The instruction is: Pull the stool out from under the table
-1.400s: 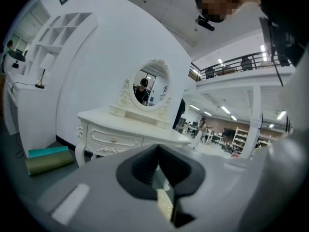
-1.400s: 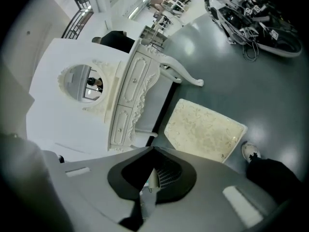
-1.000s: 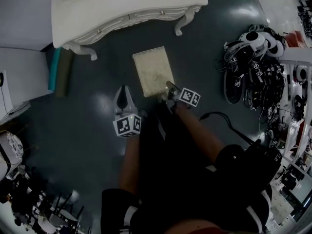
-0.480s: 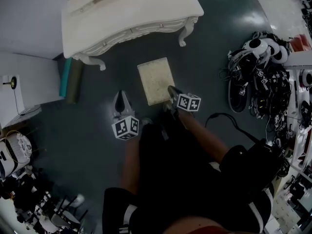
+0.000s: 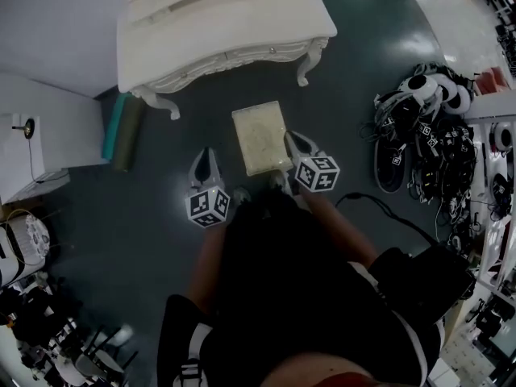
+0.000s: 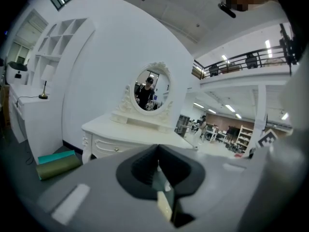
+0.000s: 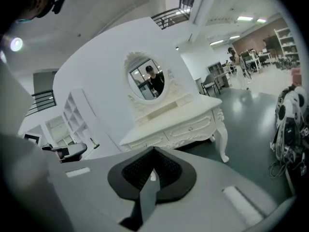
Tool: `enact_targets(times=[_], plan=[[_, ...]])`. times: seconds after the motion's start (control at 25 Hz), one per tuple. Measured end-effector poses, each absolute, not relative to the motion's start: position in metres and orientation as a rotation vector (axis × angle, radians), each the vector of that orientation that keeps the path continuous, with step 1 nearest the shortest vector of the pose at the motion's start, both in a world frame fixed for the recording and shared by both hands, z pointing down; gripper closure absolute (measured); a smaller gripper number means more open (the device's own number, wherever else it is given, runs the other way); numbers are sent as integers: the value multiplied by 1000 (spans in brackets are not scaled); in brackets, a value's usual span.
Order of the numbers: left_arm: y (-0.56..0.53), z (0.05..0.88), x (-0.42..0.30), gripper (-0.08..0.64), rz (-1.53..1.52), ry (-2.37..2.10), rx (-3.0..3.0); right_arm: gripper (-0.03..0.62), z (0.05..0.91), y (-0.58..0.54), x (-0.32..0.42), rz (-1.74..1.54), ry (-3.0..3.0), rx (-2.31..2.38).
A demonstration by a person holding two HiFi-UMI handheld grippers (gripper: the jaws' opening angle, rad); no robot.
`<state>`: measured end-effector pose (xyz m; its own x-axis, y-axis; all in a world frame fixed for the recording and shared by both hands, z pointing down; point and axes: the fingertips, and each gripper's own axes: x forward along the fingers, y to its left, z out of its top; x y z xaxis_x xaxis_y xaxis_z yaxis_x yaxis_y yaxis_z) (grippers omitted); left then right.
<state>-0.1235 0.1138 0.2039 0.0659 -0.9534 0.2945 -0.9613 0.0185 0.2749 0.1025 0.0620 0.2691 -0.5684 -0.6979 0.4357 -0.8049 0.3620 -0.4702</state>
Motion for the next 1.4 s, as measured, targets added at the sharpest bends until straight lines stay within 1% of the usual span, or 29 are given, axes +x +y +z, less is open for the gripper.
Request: enact_targets(times=[0.24,0.48,0.6,1.4], plan=[[123,174,-111,554,48,-1824,2067,592,204,74,92,755,-2501,1421],[139,153,-105,554,55,-1804,2165,592,161,86,76,633,-2573,1434],[140,148,-105,554,55,-1802,2183,592,151,85,78,626,-2582,1449],[150,146,-91,554,49,-1756,2249,594,149,107,71,608,-2627,1351]])
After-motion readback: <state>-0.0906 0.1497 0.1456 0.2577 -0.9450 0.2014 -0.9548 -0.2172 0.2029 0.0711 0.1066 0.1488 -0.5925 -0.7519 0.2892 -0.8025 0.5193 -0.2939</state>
